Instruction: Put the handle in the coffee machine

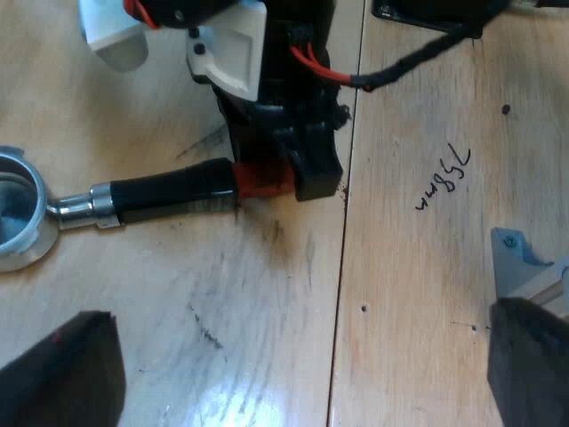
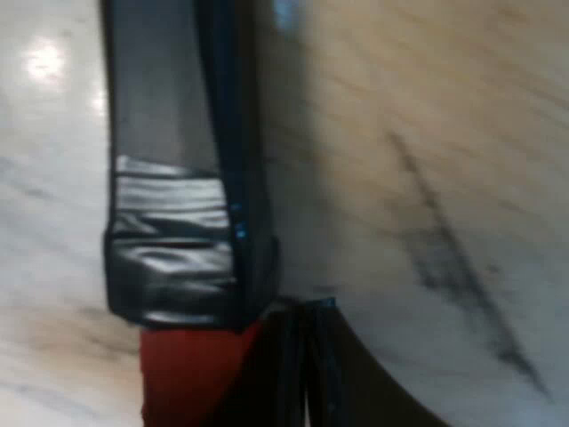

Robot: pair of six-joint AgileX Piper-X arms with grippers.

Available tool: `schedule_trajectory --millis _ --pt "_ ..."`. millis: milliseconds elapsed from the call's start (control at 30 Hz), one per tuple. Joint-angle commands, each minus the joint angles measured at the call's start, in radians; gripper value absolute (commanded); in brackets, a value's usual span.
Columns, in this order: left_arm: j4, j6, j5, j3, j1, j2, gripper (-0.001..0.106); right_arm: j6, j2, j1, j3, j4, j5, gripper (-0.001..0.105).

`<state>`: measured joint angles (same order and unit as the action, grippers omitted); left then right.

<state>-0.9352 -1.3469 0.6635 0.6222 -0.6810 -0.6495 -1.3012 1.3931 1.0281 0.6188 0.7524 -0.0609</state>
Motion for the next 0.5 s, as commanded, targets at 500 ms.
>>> schedule_trajectory --millis 500 --pt "-0.063 0.002 0.008 0.003 0.192 0.000 0.085 0.180 0.051 0.096 0.010 -0.292 -0.090 0.000"
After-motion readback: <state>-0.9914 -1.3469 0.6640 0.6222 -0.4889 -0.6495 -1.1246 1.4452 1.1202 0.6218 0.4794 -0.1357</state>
